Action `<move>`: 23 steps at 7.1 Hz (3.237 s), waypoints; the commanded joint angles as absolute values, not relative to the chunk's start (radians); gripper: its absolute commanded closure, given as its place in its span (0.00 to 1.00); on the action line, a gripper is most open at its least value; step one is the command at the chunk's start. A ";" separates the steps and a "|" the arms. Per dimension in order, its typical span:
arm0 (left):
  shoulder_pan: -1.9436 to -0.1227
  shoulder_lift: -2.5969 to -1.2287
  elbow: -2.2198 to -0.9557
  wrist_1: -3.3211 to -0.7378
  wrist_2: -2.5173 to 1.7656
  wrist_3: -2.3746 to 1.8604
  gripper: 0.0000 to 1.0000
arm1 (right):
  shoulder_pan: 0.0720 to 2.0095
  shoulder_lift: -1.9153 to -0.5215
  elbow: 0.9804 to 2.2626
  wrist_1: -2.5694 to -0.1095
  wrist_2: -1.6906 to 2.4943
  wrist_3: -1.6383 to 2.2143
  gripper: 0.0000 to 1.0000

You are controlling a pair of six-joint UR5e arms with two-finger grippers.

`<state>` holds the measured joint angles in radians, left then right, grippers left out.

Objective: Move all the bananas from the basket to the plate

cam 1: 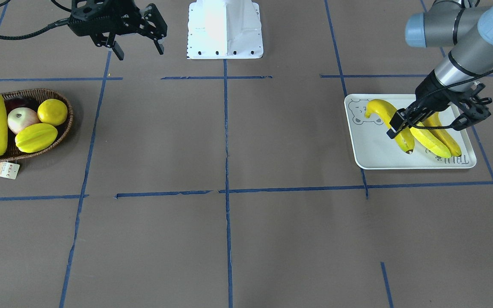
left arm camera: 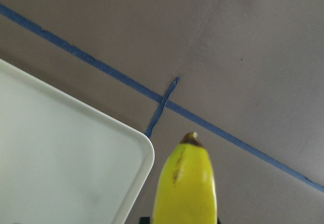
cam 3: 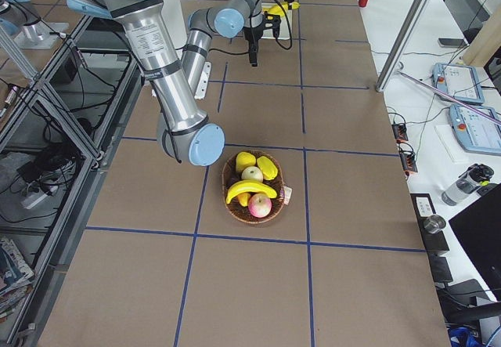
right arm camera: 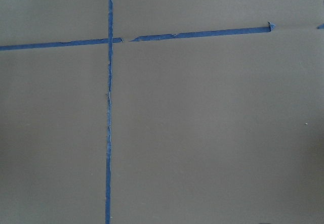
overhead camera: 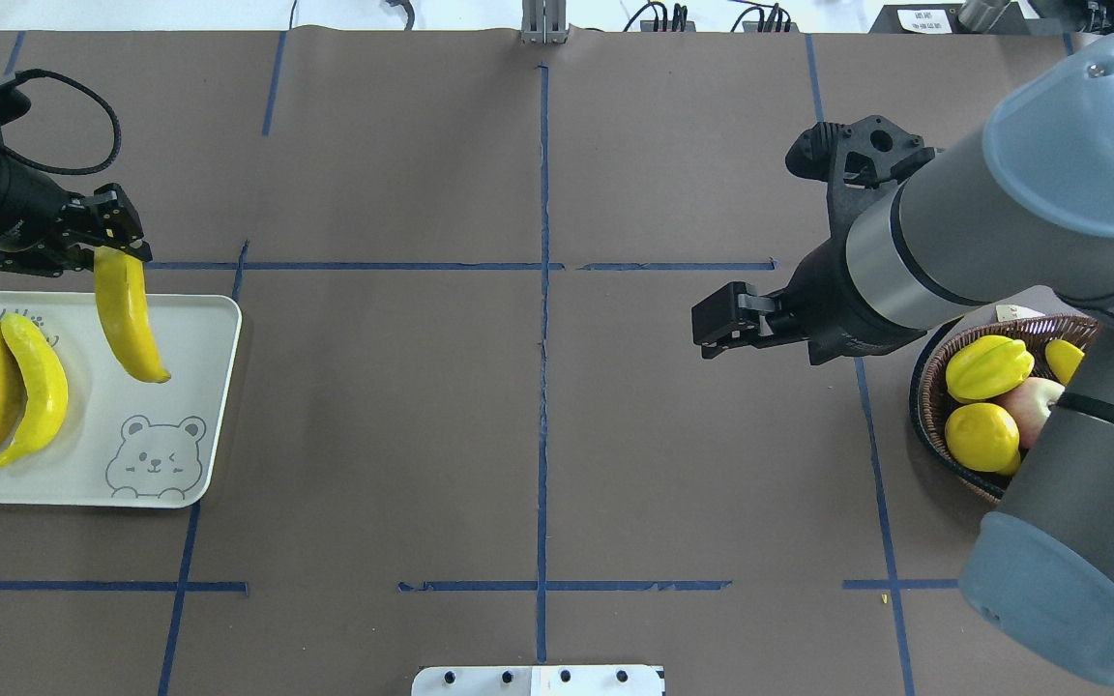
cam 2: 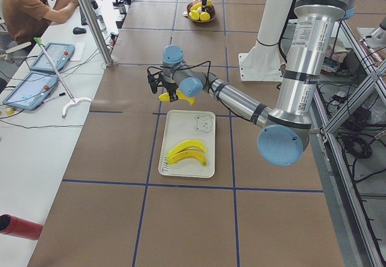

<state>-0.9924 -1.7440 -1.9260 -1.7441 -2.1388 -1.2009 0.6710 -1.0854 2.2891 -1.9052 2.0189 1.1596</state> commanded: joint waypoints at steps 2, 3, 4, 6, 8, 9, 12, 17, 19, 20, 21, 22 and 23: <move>-0.841 -1.839 -2.051 -1.248 -1.834 -0.996 1.00 | 0.687 -1.110 2.290 -1.905 2.020 1.148 0.00; -0.801 -1.835 -2.034 -1.223 -1.827 -0.996 1.00 | 0.698 -1.130 2.295 -1.904 2.020 1.108 0.00; -0.761 -1.836 -2.008 -1.166 -1.800 -0.996 1.00 | 0.719 -1.158 2.307 -1.901 2.028 1.063 0.00; -0.694 -1.853 -1.891 -1.088 -1.672 -0.996 1.00 | 0.744 -1.187 2.327 -1.894 2.036 1.042 0.00; -0.678 -1.881 -1.789 -1.086 -1.666 -1.002 1.00 | 0.744 -1.187 2.327 -1.894 2.036 1.042 0.00; -0.675 -1.890 -1.761 -1.086 -1.642 -1.005 1.00 | 0.744 -1.187 2.327 -1.894 2.036 1.042 0.00; -0.680 -1.927 -1.709 -1.088 -1.609 -1.009 0.67 | 0.755 -1.186 2.329 -1.894 2.037 1.042 0.00; -0.753 -1.933 -1.883 -1.089 -1.679 -0.964 0.00 | 0.810 -1.297 2.373 -1.901 2.036 0.939 0.00; -0.843 -1.939 -1.957 -1.094 -1.861 -0.889 0.00 | 0.862 -1.418 2.396 -1.890 2.034 0.827 0.00; -0.871 -1.945 -2.003 -1.095 -1.932 -0.888 0.00 | 0.891 -1.477 2.401 -1.890 2.031 0.731 0.00; -0.873 -1.957 -2.041 -1.095 -1.978 -0.890 0.00 | 0.950 -1.530 2.399 -1.890 2.036 0.624 0.00; -0.873 -1.986 -2.048 -1.094 -2.003 -0.900 0.00 | 1.016 -1.578 2.387 -1.884 2.071 0.517 0.00; -0.871 -2.006 -2.048 -1.095 -2.019 -0.907 0.00 | 1.087 -1.610 2.355 -1.867 2.126 0.377 0.00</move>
<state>-0.8708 -1.9814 -2.0399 -1.0945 -1.9916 -0.8992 1.0074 -1.5636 2.3823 -1.8813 2.0743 0.5276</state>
